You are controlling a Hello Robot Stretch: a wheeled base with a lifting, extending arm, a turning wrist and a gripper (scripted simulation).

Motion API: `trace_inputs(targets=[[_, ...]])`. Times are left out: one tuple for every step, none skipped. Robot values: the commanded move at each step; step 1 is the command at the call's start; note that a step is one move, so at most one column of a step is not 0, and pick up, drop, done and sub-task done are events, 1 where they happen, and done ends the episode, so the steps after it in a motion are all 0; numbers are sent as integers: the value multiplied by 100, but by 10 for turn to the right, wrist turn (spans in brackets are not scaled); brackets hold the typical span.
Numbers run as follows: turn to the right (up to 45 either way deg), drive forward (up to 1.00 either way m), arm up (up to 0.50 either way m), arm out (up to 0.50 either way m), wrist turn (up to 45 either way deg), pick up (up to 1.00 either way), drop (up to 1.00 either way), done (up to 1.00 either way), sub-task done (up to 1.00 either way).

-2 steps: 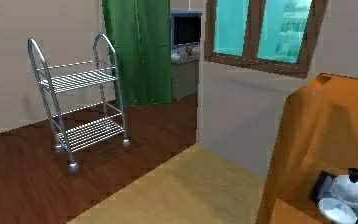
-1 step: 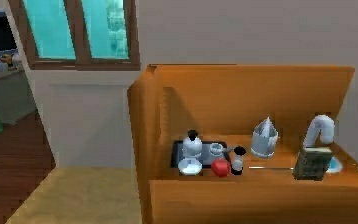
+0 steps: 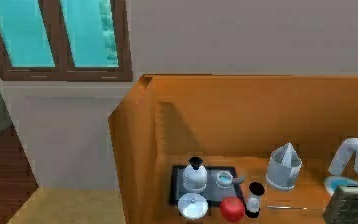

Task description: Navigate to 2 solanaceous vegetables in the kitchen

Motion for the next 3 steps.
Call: trace_inputs(targets=[[180, 0, 0, 0, 0, 0, 0, 0, 0], [0, 0, 0, 0, 0, 0, 0, 0, 100], [450, 0, 0, 0, 0, 0, 0, 0, 0]])
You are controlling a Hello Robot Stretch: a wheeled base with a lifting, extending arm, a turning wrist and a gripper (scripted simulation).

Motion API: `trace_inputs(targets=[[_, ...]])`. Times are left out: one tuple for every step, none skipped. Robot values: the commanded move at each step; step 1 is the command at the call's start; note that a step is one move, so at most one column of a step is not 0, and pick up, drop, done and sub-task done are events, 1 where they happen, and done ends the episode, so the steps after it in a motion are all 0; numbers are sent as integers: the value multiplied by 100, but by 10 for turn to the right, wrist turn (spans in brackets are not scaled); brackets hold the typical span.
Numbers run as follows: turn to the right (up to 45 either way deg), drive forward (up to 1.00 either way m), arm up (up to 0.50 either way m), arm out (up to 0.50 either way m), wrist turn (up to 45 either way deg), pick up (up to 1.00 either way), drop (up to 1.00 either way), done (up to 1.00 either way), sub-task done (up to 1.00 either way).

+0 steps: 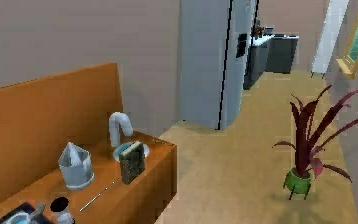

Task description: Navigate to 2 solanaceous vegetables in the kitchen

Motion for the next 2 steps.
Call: trace_inputs(targets=[[150, 0, 0, 0, 0, 0, 0, 0, 0], [0, 100, 0, 0, 0, 0, 0, 0, 0]])
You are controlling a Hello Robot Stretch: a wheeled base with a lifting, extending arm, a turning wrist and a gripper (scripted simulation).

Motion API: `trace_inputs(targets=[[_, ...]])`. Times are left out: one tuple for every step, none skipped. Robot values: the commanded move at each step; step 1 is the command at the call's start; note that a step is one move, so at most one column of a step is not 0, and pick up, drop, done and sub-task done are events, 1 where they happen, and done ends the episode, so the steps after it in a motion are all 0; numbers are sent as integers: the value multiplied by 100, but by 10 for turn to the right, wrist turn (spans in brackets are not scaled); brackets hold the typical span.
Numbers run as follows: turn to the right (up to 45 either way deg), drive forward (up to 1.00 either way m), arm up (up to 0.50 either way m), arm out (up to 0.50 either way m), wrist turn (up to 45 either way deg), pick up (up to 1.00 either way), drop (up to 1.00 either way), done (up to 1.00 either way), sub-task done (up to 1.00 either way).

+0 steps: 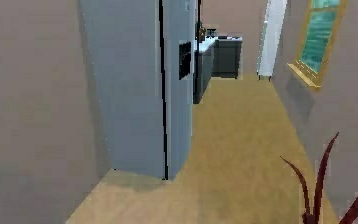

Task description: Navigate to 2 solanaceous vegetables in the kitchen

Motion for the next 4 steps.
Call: trace_inputs(targets=[[0, 70, 0, 0, 0, 0, 0, 0, 0], [120, 0, 0, 0, 0, 0, 0, 0, 0], [0, 15, 0, 0, 0, 0, 0, 0, 0], [60, 0, 0, 0, 0, 0, 0, 0, 0]])
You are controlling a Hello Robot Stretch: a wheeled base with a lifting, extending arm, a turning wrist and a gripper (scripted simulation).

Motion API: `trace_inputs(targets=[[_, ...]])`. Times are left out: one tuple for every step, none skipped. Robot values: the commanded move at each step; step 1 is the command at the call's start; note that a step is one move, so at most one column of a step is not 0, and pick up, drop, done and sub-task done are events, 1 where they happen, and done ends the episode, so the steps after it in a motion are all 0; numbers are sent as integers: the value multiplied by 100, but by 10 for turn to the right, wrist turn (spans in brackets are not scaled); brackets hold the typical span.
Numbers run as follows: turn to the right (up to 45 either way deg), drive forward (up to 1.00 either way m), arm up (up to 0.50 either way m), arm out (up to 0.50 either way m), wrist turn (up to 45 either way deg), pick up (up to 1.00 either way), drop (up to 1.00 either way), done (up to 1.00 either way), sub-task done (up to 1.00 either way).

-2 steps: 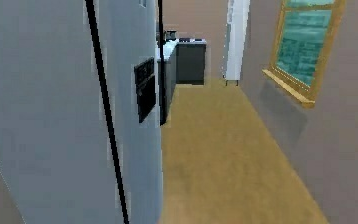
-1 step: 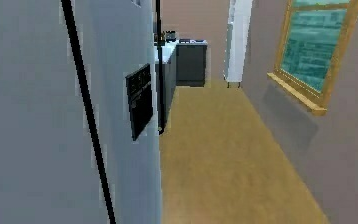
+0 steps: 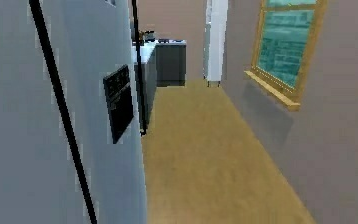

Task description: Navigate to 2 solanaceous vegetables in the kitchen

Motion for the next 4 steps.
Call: trace_inputs(targets=[[0, 100, 0, 0, 0, 0, 0, 0, 0], [30, 0, 0, 0, 0, 0, 0, 0, 0], [0, 100, 0, 0, 0, 0, 0, 0, 0], [0, 100, 0, 0, 0, 0, 0, 0, 0]])
